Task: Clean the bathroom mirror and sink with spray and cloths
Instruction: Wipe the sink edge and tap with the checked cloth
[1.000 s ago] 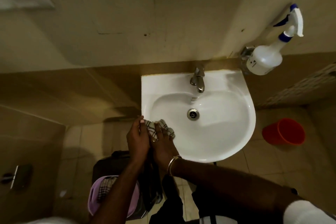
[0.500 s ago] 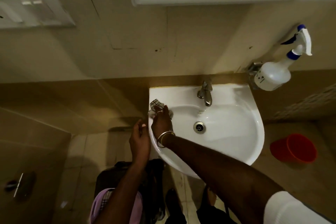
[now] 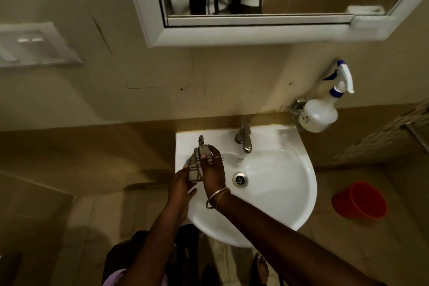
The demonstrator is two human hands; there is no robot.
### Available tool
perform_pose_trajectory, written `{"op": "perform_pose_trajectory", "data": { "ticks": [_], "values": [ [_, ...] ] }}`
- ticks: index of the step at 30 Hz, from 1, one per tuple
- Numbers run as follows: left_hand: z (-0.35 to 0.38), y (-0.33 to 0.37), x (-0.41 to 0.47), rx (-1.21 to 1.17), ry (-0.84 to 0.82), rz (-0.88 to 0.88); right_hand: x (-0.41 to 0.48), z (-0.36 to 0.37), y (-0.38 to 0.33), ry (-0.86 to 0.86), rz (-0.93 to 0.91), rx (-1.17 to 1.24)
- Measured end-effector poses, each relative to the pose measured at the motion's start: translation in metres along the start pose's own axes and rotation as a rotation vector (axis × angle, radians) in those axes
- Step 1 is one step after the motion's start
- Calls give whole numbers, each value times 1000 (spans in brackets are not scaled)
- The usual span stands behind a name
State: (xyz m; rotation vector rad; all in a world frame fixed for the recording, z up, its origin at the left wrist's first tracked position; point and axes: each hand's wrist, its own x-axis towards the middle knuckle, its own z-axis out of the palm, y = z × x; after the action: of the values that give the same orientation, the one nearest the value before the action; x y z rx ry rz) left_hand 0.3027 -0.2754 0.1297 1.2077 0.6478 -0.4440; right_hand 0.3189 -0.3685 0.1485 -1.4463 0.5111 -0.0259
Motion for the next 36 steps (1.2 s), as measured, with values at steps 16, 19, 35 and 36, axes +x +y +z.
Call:
{"op": "perform_pose_trajectory", "data": {
  "ticks": [16, 19, 35, 36],
  "values": [
    [34, 4, -8, -344, -100, -45, 8, -74, 13, 105, 247, 352],
    [37, 9, -12, -361, -147, -46, 7, -86, 16, 93, 329, 345],
    [75, 1, -42, -260, -242, -39, -13, -104, -7, -157, 363, 370],
    [79, -1, -44, -258, -246, -45, -15, -108, -8, -195, 412, 417]
  ]
}}
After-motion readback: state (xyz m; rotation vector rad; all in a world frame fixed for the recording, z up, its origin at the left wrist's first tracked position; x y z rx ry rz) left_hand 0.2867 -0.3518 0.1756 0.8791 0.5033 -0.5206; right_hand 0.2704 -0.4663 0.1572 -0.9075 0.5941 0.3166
